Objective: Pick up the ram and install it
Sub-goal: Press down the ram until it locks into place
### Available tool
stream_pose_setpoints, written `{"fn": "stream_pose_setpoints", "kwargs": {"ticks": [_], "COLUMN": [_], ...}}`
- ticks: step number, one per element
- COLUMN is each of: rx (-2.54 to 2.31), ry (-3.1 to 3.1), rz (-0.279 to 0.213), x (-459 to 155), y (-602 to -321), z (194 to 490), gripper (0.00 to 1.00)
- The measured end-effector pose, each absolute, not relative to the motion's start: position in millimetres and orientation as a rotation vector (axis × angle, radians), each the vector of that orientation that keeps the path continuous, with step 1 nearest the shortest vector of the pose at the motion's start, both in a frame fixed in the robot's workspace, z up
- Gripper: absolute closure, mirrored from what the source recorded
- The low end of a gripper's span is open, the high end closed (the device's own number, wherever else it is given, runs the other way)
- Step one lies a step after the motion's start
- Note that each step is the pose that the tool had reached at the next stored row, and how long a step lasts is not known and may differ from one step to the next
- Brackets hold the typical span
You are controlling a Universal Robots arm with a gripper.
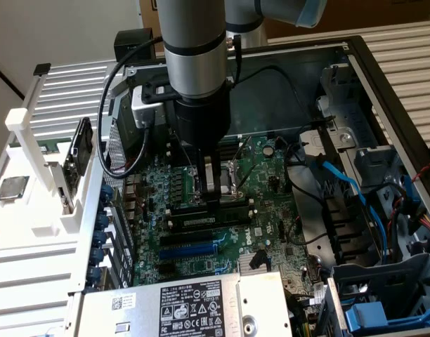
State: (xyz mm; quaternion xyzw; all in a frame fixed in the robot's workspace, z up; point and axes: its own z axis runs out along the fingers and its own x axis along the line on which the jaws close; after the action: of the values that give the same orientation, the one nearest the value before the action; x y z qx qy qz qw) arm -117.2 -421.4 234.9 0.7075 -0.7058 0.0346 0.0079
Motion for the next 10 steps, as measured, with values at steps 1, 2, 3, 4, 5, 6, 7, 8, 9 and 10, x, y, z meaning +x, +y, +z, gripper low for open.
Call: {"fn": "stream_pose_setpoints", "kwargs": {"ticks": [1, 2, 3, 4, 5, 6, 7, 8, 9, 10], "rx": [2.212, 2.212, 2.212, 2.212, 2.212, 2.212, 2.212, 2.212, 2.212, 2.212], "ry": [-2.206, -2.206, -2.206, -2.206, -2.206, -2.206, -2.206, -2.207, -2.207, -2.207], "rz": [0.108, 0.108, 0.108, 0.108, 0.108, 0.108, 0.108, 0.108, 0.108, 0.107], "x": [-117, -117, -117, -117, -117, -117, -117, -117, -117, -117], "y": [-421, -421, -421, -421, -421, -421, -421, -421, -421, -421], "z": [236, 242, 244, 246, 248, 250, 251, 251, 251, 251], "gripper": [0.9, 0.9, 0.9, 0.9, 0.9, 0.9, 0.9, 0.9, 0.9, 0.9]}}
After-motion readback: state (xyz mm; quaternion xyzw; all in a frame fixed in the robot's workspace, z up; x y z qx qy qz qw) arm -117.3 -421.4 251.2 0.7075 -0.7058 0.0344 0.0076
